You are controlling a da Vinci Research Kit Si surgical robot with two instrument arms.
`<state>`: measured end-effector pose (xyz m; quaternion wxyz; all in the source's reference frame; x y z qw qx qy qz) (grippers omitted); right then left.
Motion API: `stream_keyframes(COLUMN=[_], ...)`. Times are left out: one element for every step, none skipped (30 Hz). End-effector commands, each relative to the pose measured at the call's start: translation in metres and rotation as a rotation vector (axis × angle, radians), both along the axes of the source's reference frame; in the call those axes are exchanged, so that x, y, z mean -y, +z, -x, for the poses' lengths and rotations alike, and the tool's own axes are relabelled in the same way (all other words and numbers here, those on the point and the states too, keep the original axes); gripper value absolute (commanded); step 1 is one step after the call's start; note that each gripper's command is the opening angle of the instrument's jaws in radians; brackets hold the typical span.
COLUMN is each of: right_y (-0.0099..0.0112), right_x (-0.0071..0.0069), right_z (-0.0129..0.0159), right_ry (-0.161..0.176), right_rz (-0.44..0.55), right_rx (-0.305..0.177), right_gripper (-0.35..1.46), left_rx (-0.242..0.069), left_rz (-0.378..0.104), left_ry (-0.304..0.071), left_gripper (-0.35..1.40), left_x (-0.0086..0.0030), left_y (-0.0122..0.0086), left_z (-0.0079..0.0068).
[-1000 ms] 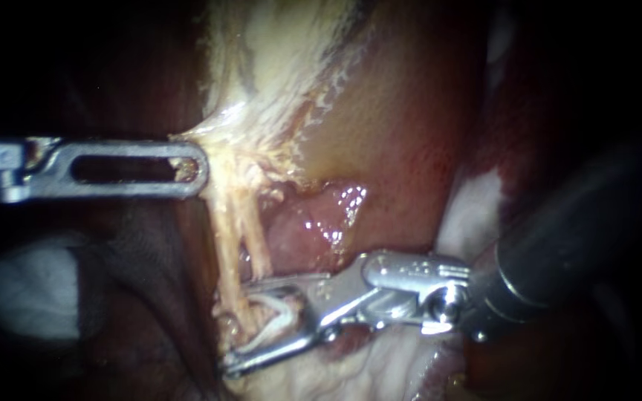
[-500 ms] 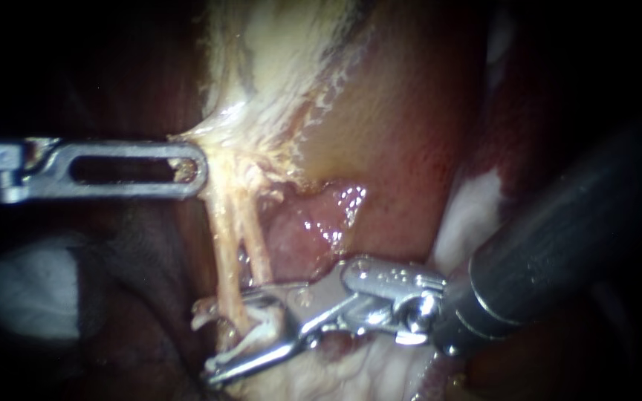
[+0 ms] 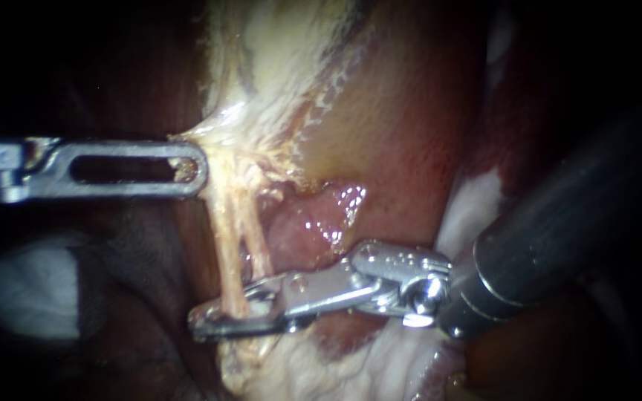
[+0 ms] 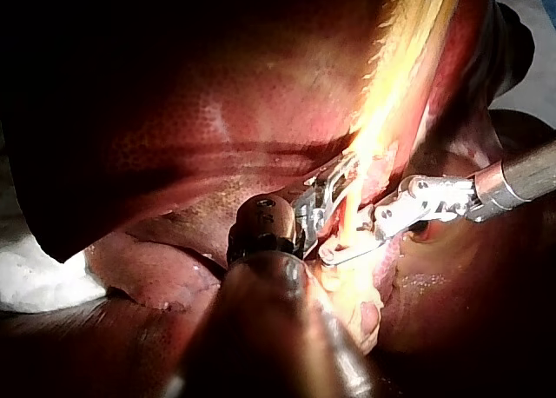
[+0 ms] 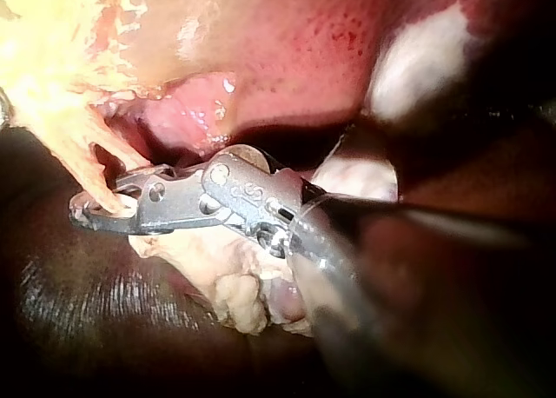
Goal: Clipping first clip left tube
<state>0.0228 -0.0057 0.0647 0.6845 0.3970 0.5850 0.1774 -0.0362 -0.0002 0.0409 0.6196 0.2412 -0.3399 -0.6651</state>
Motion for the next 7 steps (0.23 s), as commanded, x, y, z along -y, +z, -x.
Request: stream_keyframes(right_y=[-0.0002, -0.0003, -0.0003, -0.0004, -0.0004, -0.0004, -0.0004], right_x=[0.0001, 0.0001, 0.0001, 0.0001, 0.0002, 0.0002, 0.0002], right_z=[-0.0001, 0.0000, 0.0000, 0.0000, -0.0001, -0.0001, -0.0001], right_ry=[0.000, -0.001, -0.001, -0.001, -0.001, -0.001, -0.001], right_rz=[-0.002, -0.002, -0.002, -0.002, -0.002, -0.002, -0.007], right_rx=[-0.001, -0.001, -0.002, -0.002, -0.002, -0.002, 0.000], right_gripper=[-0.35, -0.35, -0.35, -0.35, -0.35, -0.35, -0.35], left_rx=[0.000, 0.000, 0.000, 0.000, 0.000, 0.000, 0.000], left_rz=[0.000, 0.000, 0.000, 0.000, 0.000, 0.000, 0.000], left_ry=[0.000, 0.000, 0.000, 0.000, 0.000, 0.000, 0.000], left_gripper=[-0.35, -0.35, -0.35, -0.35, -0.35, -0.35, -0.35], left_x=[0.0000, 0.0000, 0.0000, 0.0000, 0.0000, 0.0000, 0.0001], left_y=[0.0000, 0.0000, 0.0000, -0.0001, -0.0001, -0.0001, -0.0001], left_z=[0.0000, 0.0000, 0.0000, 0.0000, 0.0000, 0.0000, 0.0000])
